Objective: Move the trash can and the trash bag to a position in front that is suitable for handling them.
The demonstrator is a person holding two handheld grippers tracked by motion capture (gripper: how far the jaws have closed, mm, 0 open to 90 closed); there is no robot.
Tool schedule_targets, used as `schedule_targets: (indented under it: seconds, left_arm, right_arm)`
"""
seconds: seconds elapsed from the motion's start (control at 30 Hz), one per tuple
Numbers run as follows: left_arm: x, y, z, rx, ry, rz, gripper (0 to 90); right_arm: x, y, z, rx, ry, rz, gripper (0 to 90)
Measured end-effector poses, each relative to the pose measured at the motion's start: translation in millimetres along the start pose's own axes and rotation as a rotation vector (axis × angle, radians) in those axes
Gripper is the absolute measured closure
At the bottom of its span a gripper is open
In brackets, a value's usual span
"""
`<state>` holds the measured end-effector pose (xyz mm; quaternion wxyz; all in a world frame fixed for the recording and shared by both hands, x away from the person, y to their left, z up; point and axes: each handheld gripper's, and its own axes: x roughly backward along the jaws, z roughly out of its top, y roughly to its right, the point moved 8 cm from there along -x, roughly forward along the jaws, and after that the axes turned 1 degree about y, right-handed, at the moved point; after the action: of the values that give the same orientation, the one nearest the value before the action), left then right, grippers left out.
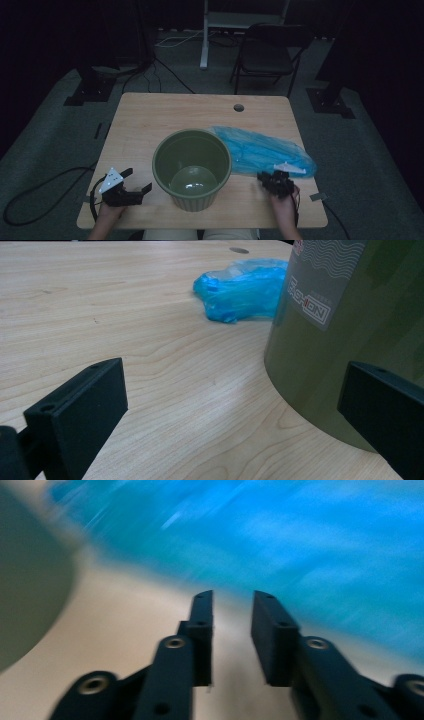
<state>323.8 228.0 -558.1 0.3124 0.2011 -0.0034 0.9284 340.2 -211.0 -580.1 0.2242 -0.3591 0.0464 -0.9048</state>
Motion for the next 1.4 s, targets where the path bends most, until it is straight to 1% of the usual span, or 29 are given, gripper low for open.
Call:
schedule_targets:
  seconds: [0.07, 0.1, 0.13, 0.17, 0.2, 0.23, 0.3, 0.4, 0.43, 0.5, 0.53, 0.57, 0.6, 0.67, 0.73, 0.77, 0.8, 0.83, 0.9, 0.93, 1.0, 1.03, 1.07, 1.13, 1.2, 1.27, 1.3, 1.33, 1.4]
  left_arm:
    - [0.6, -0.1, 0.4, 0.002, 0.002, -0.001, 0.2]
    - [0.7, -0.3, 0.5, 0.003, 0.003, 0.0, 0.2]
    - [0.7, -0.3, 0.5, 0.003, 0.003, 0.0, 0.2]
    - [0.7, -0.5, 0.6, 0.003, 0.005, 0.001, 0.2]
    - [0.5, -0.5, 0.4, 0.004, 0.004, 0.001, 0.2]
    - [0.3, -0.4, 0.3, 0.005, 0.004, 0.0, 0.2]
    - [0.0, 0.0, 0.5, 0.003, 0.004, -0.001, 0.2]
    - [-0.4, 0.0, 0.7, -0.003, 0.004, 0.001, 0.2]
    - [-0.6, -0.4, 0.3, 0.001, 0.002, 0.001, 0.2]
    - [-0.8, -1.4, 0.0, 0.0, 0.001, 0.002, 0.2]
    - [-0.6, -1.7, -0.1, 0.0, 0.001, 0.003, 0.2]
    - [-0.4, -1.7, 0.0, 0.005, 0.002, 0.003, 0.2]
    - [0.1, -2.2, 0.1, 0.005, 0.003, 0.006, 0.2]
    - [0.5, -3.2, 0.1, 0.012, 0.006, 0.008, 0.2]
    - [0.7, -4.4, -0.3, 0.017, 0.005, 0.009, 0.2]
    - [0.6, -4.7, -0.5, 0.018, 0.005, 0.01, 0.2]
    - [0.3, -4.6, -0.6, 0.02, 0.005, 0.01, 0.2]
    - [0.1, -4.5, -0.7, 0.018, 0.004, 0.009, 0.2]
    - [-0.5, -3.6, -0.4, 0.017, 0.004, 0.005, 0.2]
    - [-0.8, -3.0, -0.4, 0.015, 0.003, 0.004, 0.2]
    - [-1.3, -1.9, -0.7, 0.011, 0.0, 0.0, 0.2]
    - [-1.5, -1.3, -0.9, 0.011, -0.002, -0.001, 0.2]
    - [-1.4, -1.3, -1.0, 0.009, -0.003, -0.001, 0.2]
    - [-1.4, -1.4, -0.7, 0.011, 0.0, -0.001, 0.1]
    - [-1.3, -1.9, -0.3, 0.013, 0.003, -0.001, 0.2]
    - [-1.2, -1.9, -0.1, 0.011, 0.005, -0.001, 0.2]
    - [-1.1, -1.9, -0.3, 0.009, 0.003, -0.001, 0.2]
    - [-1.1, -1.9, -0.4, 0.009, 0.003, -0.002, 0.2]
    - [-1.5, -1.8, -0.6, 0.014, 0.003, -0.003, 0.2]
  right_arm:
    - [9.6, -20.4, -16.3, -0.004, -0.033, 0.079, 53.6]
    - [15.5, -28.7, -19.5, 0.007, -0.042, 0.12, 49.8]
    - [15.5, -28.7, -19.5, 0.007, -0.042, 0.12, 49.8]
    - [22.7, -32.8, -19.3, 0.041, -0.046, 0.128, 49.2]
    - [32.6, -31.8, -14.1, 0.075, -0.029, 0.119, 46.1]
    - [43.2, -22.6, -1.8, 0.086, 0.003, 0.116, 42.3]
    - [52.6, -0.9, 13.7, 0.072, 0.044, 0.049, 39.9]
    - [65.3, 53.5, 43.6, 0.037, 0.114, -0.097, 38.2]
    - [65.4, 71.5, 51.6, 0.021, 0.129, -0.125, 36.5]
    - [59.8, 107.9, 61.1, -0.034, 0.117, -0.189, 34.6]
    - [54.7, 123.0, 63.5, -0.05, 0.107, -0.205, 33.8]
    - [48.2, 137.4, 63.5, -0.067, 0.081, -0.224, 31.9]
    - [42.3, 149.2, 62.1, -0.083, 0.057, -0.241, 32.2]
    - [31.0, 168.5, 56.1, -0.09, 0.005, -0.283, 32.2]
    - [20.9, 178.7, 46.6, -0.09, -0.06, -0.302, 34.3]
    - [17.2, 179.5, 42.0, -0.084, -0.087, -0.309, 37.0]
    - [14.2, 178.2, 37.6, -0.079, -0.114, -0.295, 45.6]
    - [12.6, 176.5, 34.6, -0.07, -0.124, -0.281, 53.6]
    - [10.9, 173.9, 30.5, -0.059, -0.135, -0.267, 63.9]
    - [10.6, 171.0, 29.9, -0.051, -0.135, -0.254, 72.7]
    - [10.1, 166.5, 29.5, -0.029, -0.161, -0.251, 85.8]
    - [10.7, 164.3, 31.0, -0.027, -0.155, -0.253, 88.7]
    - [13.4, 161.8, 35.6, -0.041, -0.115, -0.243, 89.3]
    - [20.1, 158.7, 42.7, -0.066, -0.061, -0.24, 89.7]
    - [30.3, 155.1, 48.3, -0.076, -0.021, -0.244, 89.6]
    - [38.6, 151.3, 46.6, -0.083, -0.015, -0.246, 89.6]
    - [44.1, 146.8, 43.0, -0.097, -0.012, -0.237, 89.6]
    - [49.2, 140.4, 37.7, -0.099, -0.01, -0.216, 89.4]
    - [59.5, 124.6, 22.3, -0.089, -0.018, -0.199, 87.5]
